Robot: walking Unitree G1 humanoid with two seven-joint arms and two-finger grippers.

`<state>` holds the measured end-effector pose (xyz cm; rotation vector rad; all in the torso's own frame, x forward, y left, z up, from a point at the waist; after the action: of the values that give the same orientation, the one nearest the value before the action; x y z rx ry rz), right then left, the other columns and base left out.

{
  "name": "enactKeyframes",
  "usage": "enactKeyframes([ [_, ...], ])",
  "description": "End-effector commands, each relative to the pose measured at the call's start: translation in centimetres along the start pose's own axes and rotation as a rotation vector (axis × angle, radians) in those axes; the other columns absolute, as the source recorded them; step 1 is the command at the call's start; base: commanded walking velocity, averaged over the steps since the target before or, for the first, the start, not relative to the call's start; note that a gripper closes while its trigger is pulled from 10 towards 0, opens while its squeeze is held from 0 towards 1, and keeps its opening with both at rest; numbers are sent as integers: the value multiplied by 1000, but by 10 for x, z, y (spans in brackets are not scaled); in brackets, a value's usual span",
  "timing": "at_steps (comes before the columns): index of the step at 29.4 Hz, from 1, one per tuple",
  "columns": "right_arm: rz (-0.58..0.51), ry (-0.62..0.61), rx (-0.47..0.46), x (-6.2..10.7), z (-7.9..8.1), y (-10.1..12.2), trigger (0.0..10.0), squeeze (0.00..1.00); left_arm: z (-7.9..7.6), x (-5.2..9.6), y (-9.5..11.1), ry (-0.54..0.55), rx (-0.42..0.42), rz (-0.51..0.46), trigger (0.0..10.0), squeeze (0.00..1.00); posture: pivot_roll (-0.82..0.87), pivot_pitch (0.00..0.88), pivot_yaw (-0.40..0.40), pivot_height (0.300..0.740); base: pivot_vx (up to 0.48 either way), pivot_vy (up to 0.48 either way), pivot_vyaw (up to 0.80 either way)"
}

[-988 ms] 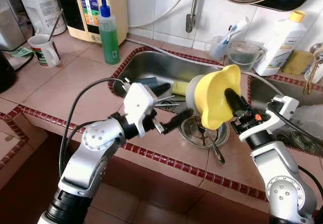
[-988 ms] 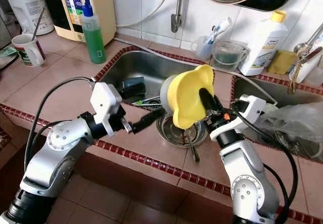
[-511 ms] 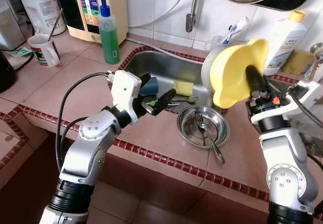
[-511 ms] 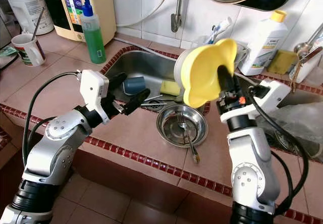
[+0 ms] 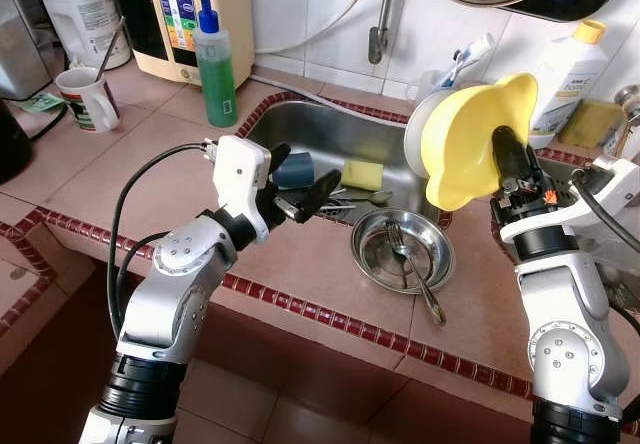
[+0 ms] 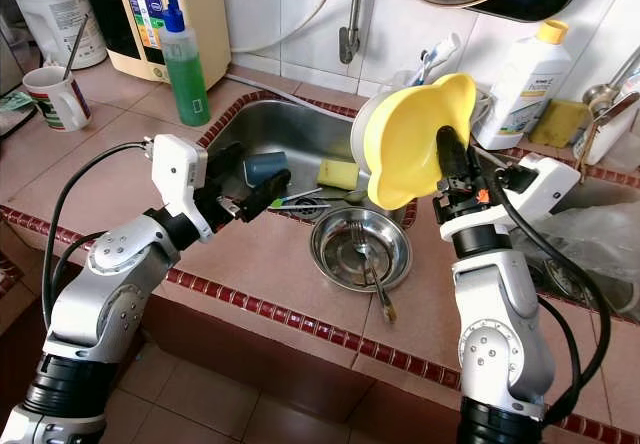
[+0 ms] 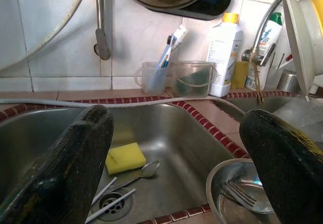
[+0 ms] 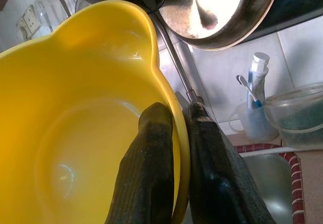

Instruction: Kitchen organization

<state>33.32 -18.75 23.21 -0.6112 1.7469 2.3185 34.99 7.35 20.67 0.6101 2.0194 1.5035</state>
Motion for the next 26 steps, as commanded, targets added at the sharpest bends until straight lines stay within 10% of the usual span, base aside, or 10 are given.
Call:
enactKeyframes([
  [1, -28, 10, 9, -4, 1, 8, 10000, 0, -1, -3, 2, -2, 3, -1, 10000, 0, 33, 61, -55, 740, 0, 0, 0],
  [26, 0, 24, 19, -4, 2, 3, 10000, 0, -8, -2, 3, -29, 2, -15, 10000, 0, 30, 61, -56, 740, 244, 0, 0],
])
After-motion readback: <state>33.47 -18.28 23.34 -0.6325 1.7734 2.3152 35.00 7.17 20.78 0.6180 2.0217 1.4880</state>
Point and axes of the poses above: a point about 5 cm out from each wrist's last joint towards the gripper, its own x axis pointing back from the gripper into the wrist, its own y axis along the axis of the wrist's last joint, z = x × y, the point moved 5 cm from there along -x, pointing out of the wrist towards the gripper, and after that the axes turned 14 degrees about x, right-handed, at the moved point
